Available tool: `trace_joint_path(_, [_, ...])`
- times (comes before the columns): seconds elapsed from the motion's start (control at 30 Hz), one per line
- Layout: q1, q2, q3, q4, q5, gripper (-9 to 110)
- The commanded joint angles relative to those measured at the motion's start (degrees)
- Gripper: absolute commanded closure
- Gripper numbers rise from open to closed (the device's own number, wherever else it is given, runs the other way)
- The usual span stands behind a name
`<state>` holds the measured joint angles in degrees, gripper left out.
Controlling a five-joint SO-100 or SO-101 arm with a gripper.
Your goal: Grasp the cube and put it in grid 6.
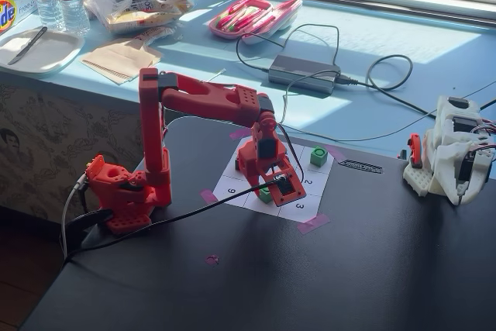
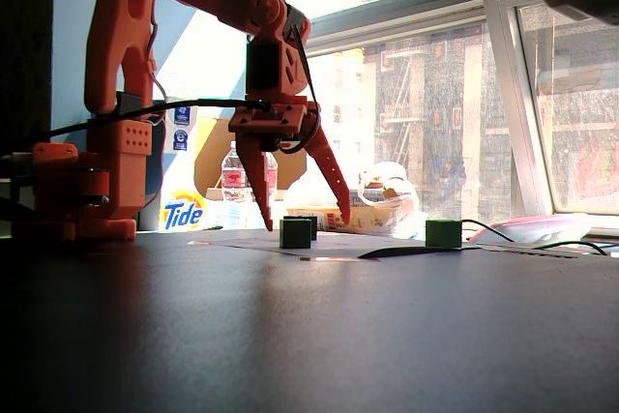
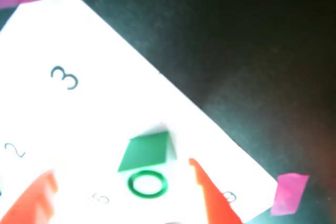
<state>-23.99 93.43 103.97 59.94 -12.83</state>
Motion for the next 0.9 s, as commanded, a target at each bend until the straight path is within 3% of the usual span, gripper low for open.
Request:
trace_joint_path(0.0, [1.3,8.9,-0.8,0.6,-1.1,62])
trace_joint_path(0.2, [16.7,42.6,0.2,-1.9,-0.9,62])
trace_joint_path(0.37, [26.5,70.4,27.2,-5.0,-2.1,64])
trace_joint_path(0.43, [26.5,79.1,38.1,-4.8,-2.1,73])
trace_joint_path(0.67, [26.7,95.6,59.1,7.6,-1.1,83])
trace_joint_path(0.87, [26.8,95.7,66.0,12.7,-1.0,90])
